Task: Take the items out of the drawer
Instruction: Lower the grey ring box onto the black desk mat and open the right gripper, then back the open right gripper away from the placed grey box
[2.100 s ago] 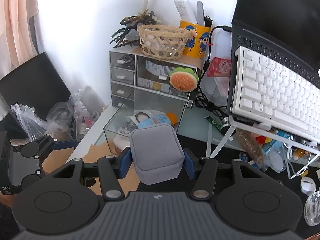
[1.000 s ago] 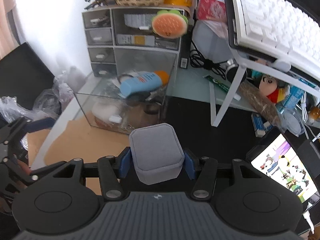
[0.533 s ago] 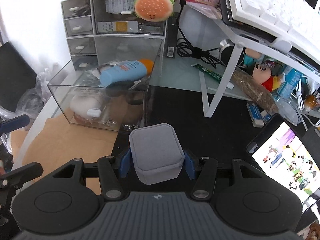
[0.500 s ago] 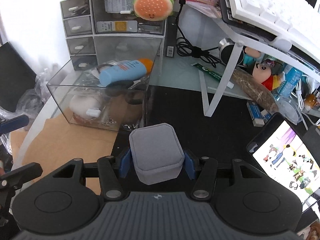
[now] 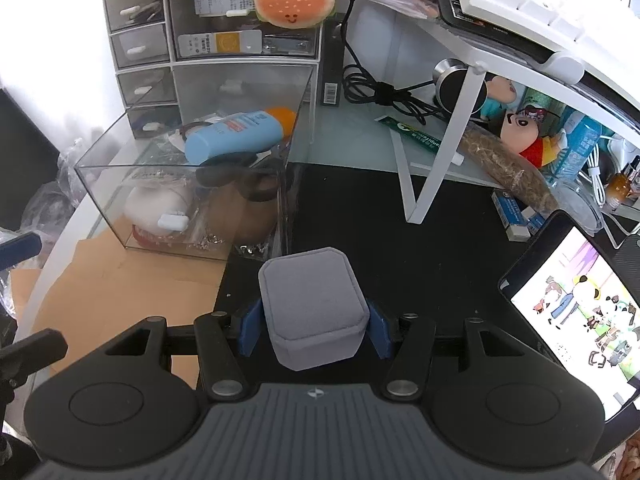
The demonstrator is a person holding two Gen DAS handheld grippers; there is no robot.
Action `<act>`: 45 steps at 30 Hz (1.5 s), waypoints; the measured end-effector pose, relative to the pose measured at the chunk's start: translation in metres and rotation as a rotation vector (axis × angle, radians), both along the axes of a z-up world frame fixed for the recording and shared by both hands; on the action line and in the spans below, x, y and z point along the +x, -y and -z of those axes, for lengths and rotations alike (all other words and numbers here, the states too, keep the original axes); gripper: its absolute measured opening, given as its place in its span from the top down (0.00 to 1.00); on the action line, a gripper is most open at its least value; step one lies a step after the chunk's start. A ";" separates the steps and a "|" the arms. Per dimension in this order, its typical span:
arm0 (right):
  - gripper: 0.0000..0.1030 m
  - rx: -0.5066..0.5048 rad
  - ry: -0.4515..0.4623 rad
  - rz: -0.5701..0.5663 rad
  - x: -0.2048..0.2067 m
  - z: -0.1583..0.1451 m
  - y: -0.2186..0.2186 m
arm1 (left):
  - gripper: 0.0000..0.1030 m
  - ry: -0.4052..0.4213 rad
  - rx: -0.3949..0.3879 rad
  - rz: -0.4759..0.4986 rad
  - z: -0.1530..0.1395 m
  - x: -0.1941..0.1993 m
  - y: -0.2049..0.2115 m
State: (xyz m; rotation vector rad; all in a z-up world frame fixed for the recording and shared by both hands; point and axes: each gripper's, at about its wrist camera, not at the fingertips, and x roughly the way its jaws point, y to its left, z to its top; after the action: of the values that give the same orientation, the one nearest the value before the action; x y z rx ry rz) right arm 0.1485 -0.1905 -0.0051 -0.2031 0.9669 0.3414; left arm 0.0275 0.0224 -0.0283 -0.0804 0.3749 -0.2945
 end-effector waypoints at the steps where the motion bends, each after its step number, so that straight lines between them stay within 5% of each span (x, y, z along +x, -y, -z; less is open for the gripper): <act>1: 0.44 -0.001 0.002 0.007 0.001 0.000 0.000 | 0.00 0.001 0.001 0.003 0.000 0.000 0.000; 8: 0.42 -0.009 -0.002 0.038 0.001 0.003 -0.003 | 0.00 0.001 0.002 0.016 0.000 -0.002 0.001; 16: 0.23 0.031 0.014 0.046 -0.008 -0.008 0.001 | 0.00 0.000 0.003 0.027 0.000 -0.002 0.000; 38: 0.22 0.129 0.130 -0.016 -0.036 -0.050 0.000 | 0.00 -0.003 0.006 -0.005 -0.001 0.000 -0.009; 45: 0.29 0.179 0.172 -0.030 -0.050 -0.050 0.004 | 0.00 -0.002 -0.004 -0.022 -0.002 0.001 -0.016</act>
State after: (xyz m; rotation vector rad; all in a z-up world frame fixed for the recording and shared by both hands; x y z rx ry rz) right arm 0.0987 -0.1945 0.0452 -0.0823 0.7595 0.4290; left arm 0.0288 0.0381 -0.0261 -0.0891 0.3754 -0.2739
